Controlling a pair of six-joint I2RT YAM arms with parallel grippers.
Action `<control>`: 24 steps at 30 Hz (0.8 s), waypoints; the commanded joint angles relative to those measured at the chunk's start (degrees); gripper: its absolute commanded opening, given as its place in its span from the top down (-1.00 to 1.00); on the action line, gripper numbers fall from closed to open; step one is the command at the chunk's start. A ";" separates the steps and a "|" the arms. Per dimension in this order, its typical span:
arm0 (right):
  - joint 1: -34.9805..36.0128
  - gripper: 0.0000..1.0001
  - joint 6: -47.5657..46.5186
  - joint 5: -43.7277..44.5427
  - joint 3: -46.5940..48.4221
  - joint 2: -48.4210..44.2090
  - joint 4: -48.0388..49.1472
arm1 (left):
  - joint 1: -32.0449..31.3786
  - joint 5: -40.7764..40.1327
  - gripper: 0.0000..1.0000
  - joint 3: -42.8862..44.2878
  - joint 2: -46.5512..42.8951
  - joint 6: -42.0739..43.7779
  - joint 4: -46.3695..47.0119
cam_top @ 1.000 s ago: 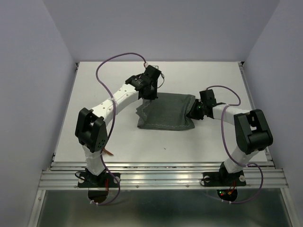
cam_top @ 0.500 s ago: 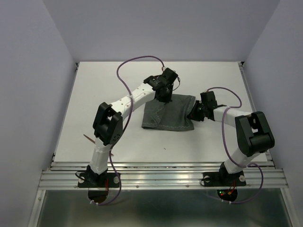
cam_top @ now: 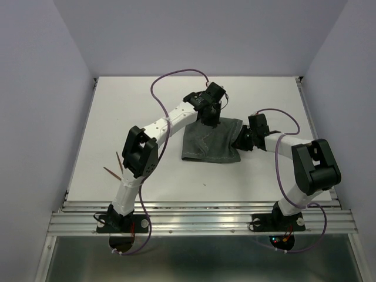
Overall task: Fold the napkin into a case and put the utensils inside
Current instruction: Fold the rectangle-folded napkin at the center of the board.
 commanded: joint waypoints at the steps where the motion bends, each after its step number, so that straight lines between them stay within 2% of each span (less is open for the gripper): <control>1: 0.90 0.54 -0.40 4.62 -2.62 0.75 -6.48 | -1.30 2.69 1.00 4.38 0.00 -1.19 0.33; 4: 0.90 0.53 1.98 11.91 -2.88 -1.61 -8.67 | -1.30 2.16 1.00 5.78 0.53 -0.66 -0.72; 7: -1.82 0.54 3.82 13.94 -3.24 -5.38 -9.11 | -1.39 1.20 1.00 5.00 0.09 -0.22 -0.90; 11: -1.83 0.52 3.13 16.40 -0.08 -6.11 -11.57 | -1.39 1.11 1.00 2.19 -0.87 -0.04 -0.02; 24: -1.83 0.53 1.63 9.64 5.64 -0.31 -8.94 | -1.39 2.43 1.00 3.85 -0.09 -0.13 0.86</control>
